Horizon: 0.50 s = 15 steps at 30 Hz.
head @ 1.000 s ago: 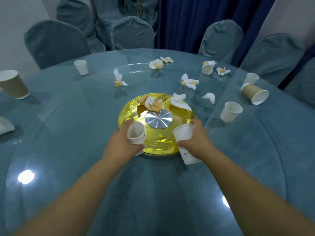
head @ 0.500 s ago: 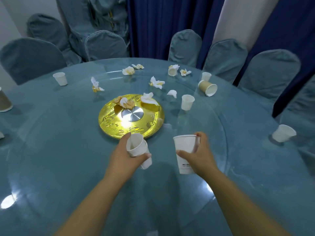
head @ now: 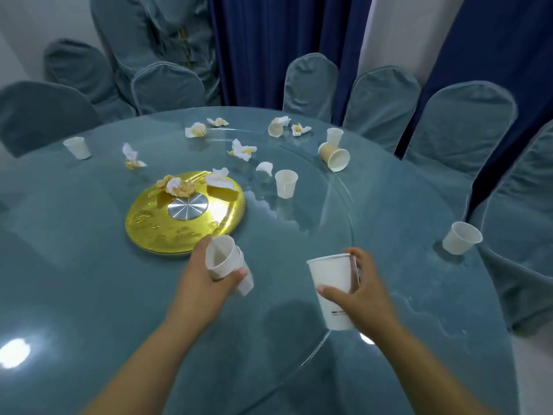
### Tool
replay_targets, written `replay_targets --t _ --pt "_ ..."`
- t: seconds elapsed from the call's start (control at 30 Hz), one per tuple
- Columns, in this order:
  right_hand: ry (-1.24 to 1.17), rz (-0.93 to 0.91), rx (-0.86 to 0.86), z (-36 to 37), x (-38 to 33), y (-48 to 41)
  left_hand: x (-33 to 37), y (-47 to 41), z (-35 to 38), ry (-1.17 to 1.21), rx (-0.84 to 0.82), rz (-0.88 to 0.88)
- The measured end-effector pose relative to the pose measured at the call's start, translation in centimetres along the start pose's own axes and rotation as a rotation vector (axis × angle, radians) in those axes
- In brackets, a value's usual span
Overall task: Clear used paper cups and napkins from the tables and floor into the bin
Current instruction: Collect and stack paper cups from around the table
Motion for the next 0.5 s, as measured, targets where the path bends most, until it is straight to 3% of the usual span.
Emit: replay_targets --t 0.23,0.5 --pt "-0.063 -0.018 -0.052 -4.9 4.3 -8.2 3.2 -4.6 10.0 0.016 0.044 0.031" --pt "-0.044 -0.069 -0.062 -6.3 3.6 -19.2 5.3 -15.2 13.6 -0.073 0.127 0.079"
Point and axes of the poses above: each hand's wrist, its own y-axis away from the middle knuckle, its own z-axis out of the palm, x = y × z, the point moved 6 cm from there along -y, towards the middle knuckle, and after that the axes turned 7 degrees about y, right-handed, at the moved point
